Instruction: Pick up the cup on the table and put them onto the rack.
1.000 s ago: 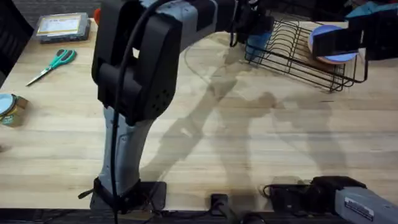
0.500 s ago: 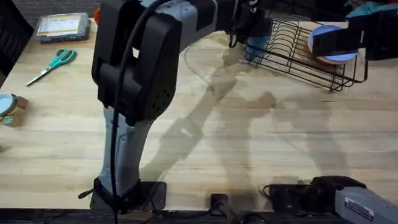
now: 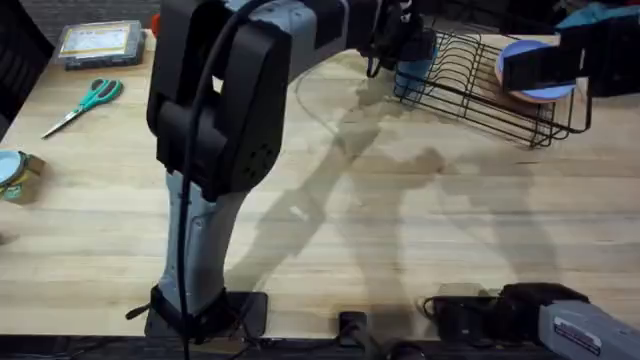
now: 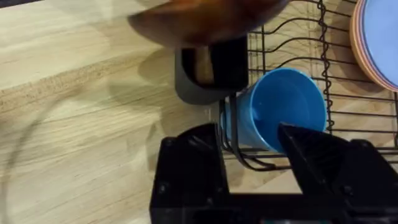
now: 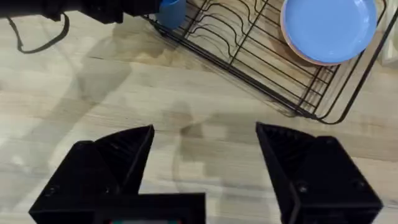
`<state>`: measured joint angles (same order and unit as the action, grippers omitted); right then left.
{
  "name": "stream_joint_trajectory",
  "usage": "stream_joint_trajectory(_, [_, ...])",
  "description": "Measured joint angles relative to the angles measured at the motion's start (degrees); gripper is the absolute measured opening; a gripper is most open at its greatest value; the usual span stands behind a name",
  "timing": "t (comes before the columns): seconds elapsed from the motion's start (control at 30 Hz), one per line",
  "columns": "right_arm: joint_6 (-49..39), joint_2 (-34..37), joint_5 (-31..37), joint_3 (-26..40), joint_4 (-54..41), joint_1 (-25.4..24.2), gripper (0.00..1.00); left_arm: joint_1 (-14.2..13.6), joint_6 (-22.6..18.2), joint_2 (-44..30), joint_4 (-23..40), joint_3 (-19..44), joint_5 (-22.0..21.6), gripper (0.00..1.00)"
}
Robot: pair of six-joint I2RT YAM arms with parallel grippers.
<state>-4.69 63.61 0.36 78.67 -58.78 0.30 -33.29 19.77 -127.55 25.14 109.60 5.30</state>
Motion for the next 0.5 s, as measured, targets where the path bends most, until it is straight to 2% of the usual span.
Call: stream_joint_trajectory(0.5, [0.0,0.0,0.0,-0.01,0.0,0.0,0.997,0.13,-0.02,3.11,0.93,0.02,0.0,0.621])
